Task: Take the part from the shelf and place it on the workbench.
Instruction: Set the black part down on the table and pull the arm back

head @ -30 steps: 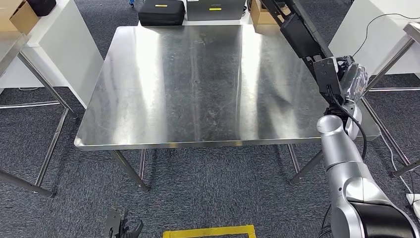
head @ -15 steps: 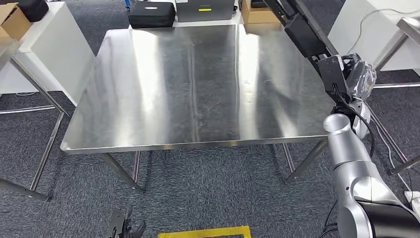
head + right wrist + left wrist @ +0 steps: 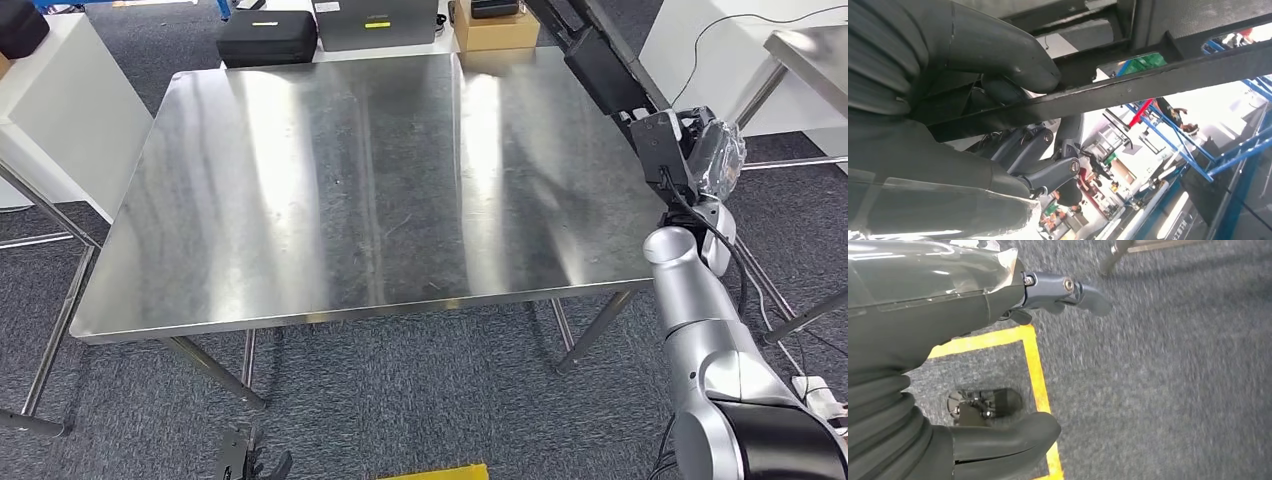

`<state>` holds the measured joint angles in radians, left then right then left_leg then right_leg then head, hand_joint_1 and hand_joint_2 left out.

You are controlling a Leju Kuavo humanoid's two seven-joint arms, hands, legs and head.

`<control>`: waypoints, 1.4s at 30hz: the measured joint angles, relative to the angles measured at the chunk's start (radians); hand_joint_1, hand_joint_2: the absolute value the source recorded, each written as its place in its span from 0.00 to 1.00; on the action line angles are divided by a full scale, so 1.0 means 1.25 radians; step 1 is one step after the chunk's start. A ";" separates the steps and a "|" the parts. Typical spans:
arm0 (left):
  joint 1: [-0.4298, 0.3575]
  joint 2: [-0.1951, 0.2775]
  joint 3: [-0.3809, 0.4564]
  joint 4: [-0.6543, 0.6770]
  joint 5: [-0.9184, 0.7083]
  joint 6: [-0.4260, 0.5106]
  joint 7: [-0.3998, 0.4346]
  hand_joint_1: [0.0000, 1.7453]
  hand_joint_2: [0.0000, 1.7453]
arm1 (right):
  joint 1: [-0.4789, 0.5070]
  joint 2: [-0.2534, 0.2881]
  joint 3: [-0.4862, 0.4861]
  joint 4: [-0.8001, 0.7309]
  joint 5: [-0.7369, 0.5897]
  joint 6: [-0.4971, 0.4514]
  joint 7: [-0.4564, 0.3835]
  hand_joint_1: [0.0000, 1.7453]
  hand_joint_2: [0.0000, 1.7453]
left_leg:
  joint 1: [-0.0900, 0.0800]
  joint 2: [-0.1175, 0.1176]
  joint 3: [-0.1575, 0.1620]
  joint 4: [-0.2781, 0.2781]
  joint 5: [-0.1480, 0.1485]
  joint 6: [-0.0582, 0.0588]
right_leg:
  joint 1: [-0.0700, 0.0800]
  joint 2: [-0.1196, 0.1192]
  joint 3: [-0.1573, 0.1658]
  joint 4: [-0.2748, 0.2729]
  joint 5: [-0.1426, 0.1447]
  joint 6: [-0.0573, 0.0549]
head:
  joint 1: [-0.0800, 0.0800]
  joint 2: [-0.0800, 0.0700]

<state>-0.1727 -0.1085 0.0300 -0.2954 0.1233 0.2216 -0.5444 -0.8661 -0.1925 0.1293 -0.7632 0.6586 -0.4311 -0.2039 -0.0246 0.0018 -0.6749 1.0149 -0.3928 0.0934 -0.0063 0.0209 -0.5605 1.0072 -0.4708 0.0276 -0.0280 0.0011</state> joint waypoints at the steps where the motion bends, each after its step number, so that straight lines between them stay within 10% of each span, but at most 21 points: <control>1: 0.000 0.000 0.001 0.000 0.000 0.000 0.000 0.00 1.00 | 0.001 -0.001 0.000 0.000 0.001 0.001 0.000 1.00 1.00 | -0.002 0.000 0.009 -0.008 0.000 0.000 | -0.002 0.000 0.004 0.000 0.001 0.005 | -0.001 0.000; 4: -0.001 0.000 0.002 0.000 -0.002 0.000 0.001 0.00 1.00 | -0.001 -0.003 0.000 -0.001 0.005 0.005 0.002 1.00 1.00 | 0.003 0.001 0.038 -0.027 0.002 0.005 | -0.005 -0.006 -0.015 0.046 -0.016 0.015 | -0.002 0.000; 8: -0.001 -0.005 0.002 0.001 -0.004 0.000 0.002 0.00 1.00 | 0.001 -0.006 0.001 -0.002 0.007 0.006 0.003 1.00 1.00 | 0.009 -0.001 0.053 -0.030 -0.008 0.001 | -0.011 -0.008 -0.127 0.211 -0.064 0.022 | 0.001 0.000; 12: 0.000 -0.007 0.003 0.002 -0.004 0.003 0.002 0.00 1.00 | 0.007 -0.008 0.001 -0.002 0.012 0.006 0.004 1.00 1.00 | 0.018 -0.003 0.069 -0.016 -0.033 -0.019 | -0.023 -0.017 -0.100 0.064 0.033 0.063 | 0.003 0.000; 19: -0.001 -0.007 0.003 0.003 -0.009 0.003 0.003 0.00 1.00 | 0.011 -0.010 0.002 -0.007 0.027 0.015 0.012 1.00 1.00 | 0.019 -0.003 0.052 0.029 -0.074 -0.052 | -0.024 -0.020 -0.065 0.000 0.059 0.013 | 0.000 0.000; 23: -0.001 -0.007 0.003 0.003 -0.014 0.000 0.003 0.00 1.00 | 0.005 -0.010 0.007 -0.002 0.055 0.029 0.024 1.00 1.00 | 0.025 -0.003 -0.049 0.201 -0.144 -0.063 | -0.021 -0.016 -0.059 0.000 0.052 0.003 | -0.005 0.000; 25: -0.001 -0.007 0.003 0.004 -0.015 -0.002 0.004 0.00 1.00 | 0.004 -0.008 0.015 0.006 0.075 0.039 0.027 1.00 1.00 | 0.025 -0.003 -0.060 0.192 -0.120 -0.059 | -0.017 -0.013 -0.055 0.000 0.050 0.000 | -0.006 0.000; 29: -0.006 -0.003 0.003 0.004 -0.017 -0.014 0.004 0.00 1.00 | -0.016 0.005 0.039 0.047 0.132 0.052 0.035 1.00 1.00 | 0.019 -0.002 0.014 0.015 -0.029 -0.039 | -0.012 -0.007 -0.050 -0.002 0.048 0.001 | -0.006 0.000; 34: -0.013 0.001 0.002 0.004 -0.039 -0.024 0.004 0.00 1.00 | -0.036 0.036 0.098 0.137 0.259 0.065 0.095 1.00 1.00 | 0.015 -0.004 0.030 -0.003 -0.013 -0.050 | -0.010 -0.007 -0.050 -0.002 0.045 -0.008 | -0.003 0.000; 42: -0.027 0.004 -0.002 0.004 -0.063 -0.040 -0.015 0.00 1.00 | -0.048 0.110 0.215 0.242 0.444 0.124 0.204 1.00 1.00 | 0.013 -0.009 0.027 -0.003 -0.011 -0.042 | -0.011 -0.013 -0.046 -0.012 0.050 0.000 | -0.002 0.000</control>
<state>-0.2066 -0.1037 0.0277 -0.2903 0.0448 0.1716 -0.5627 -0.9260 -0.0554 0.3981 -0.4606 1.2132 -0.2763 0.0516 -0.0083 -0.0097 -0.6411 1.0108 -0.4070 0.0413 -0.0205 0.0049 -0.6174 0.9917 -0.4085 0.0277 -0.0306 0.0011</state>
